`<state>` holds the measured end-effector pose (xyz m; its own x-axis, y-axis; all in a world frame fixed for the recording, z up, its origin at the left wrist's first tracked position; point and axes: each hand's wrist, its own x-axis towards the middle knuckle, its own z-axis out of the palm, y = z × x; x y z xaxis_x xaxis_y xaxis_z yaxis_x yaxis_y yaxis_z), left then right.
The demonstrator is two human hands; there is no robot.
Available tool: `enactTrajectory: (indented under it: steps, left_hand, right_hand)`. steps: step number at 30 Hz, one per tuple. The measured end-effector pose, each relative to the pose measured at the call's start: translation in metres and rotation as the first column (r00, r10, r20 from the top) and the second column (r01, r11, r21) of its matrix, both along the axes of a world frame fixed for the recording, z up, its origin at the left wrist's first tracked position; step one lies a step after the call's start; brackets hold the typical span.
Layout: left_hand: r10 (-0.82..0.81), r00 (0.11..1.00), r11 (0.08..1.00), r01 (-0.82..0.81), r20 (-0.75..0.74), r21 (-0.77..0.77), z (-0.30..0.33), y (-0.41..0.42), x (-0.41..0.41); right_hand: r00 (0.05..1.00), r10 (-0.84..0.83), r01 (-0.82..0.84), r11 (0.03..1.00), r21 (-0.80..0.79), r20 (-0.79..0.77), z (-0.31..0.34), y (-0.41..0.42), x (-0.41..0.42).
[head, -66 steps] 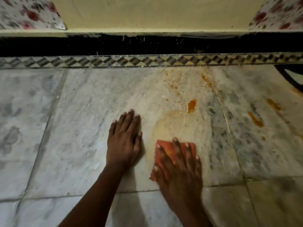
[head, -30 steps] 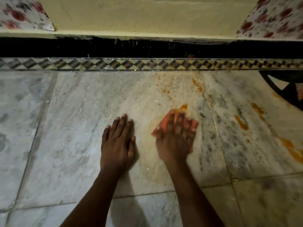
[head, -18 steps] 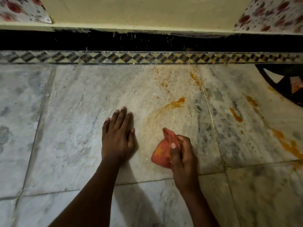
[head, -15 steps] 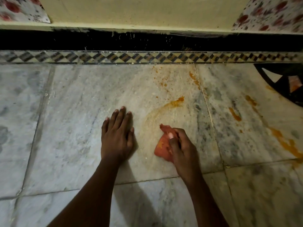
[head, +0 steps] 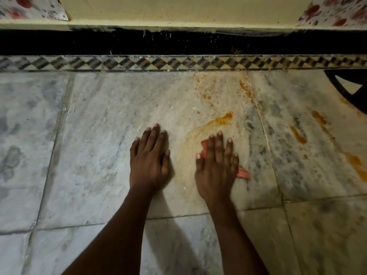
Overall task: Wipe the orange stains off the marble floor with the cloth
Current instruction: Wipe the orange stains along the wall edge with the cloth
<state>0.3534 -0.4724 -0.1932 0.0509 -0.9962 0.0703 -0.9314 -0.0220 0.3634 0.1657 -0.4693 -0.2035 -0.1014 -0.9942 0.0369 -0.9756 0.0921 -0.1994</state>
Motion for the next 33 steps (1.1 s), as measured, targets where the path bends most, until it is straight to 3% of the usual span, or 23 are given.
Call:
enactTrajectory:
  steps: [6,8,10,12,13,16,19,21,24,27,33]
  left_hand:
    - [0.005,1.000,1.000,-0.005,-0.016,-0.010,0.000,0.000,-0.001]
    - [0.006,1.000,1.000,-0.007,-0.019,-0.008,0.001,0.000,-0.001]
    - [0.012,1.000,1.000,-0.012,-0.017,-0.003,0.000,0.000,-0.001]
    - [0.009,1.000,1.000,-0.009,-0.008,0.003,-0.002,-0.001,0.000]
    - [0.008,1.000,1.000,-0.008,-0.002,0.003,-0.003,-0.001,0.000]
    - [0.012,1.000,1.000,-0.012,-0.001,-0.001,-0.004,-0.001,0.000]
    - [0.016,0.999,1.000,-0.016,-0.028,-0.010,-0.001,0.000,-0.001]
    - [0.007,1.000,1.000,-0.007,-0.022,-0.007,-0.001,-0.001,0.001]
    - [0.002,1.000,1.000,-0.002,-0.019,0.001,0.000,-0.001,0.000]
    - [0.003,0.999,1.000,-0.003,-0.036,-0.001,0.002,-0.001,0.000]
    - [0.006,1.000,1.000,-0.006,-0.016,0.011,0.003,0.000,0.000]
  right_hand:
    - [0.896,0.444,-0.444,0.896,0.018,0.026,0.017,0.102,0.005]
    - [0.921,0.389,-0.389,0.921,0.001,0.013,0.017,0.117,-0.028]
    - [0.986,0.158,-0.158,0.987,0.004,-0.054,0.006,0.088,-0.045]
    - [0.993,-0.100,0.099,0.995,-0.015,-0.068,-0.001,0.028,-0.033]
    - [0.988,-0.146,0.146,0.989,-0.004,-0.053,-0.002,-0.003,-0.018]
    - [0.999,0.041,-0.041,0.999,-0.001,0.005,0.000,-0.035,0.028]
    - [0.944,0.329,-0.329,0.944,0.017,0.007,0.012,0.034,0.037]
    - [0.906,0.412,-0.417,0.908,0.040,0.096,0.016,0.081,0.014]
    - [0.860,0.285,-0.335,0.941,0.048,0.423,0.018,0.092,-0.020]
    - [0.726,0.105,-0.173,0.984,0.033,0.679,0.026,0.067,-0.029]
    - [0.749,0.188,-0.234,0.972,-0.013,0.635,0.027,0.039,-0.030]
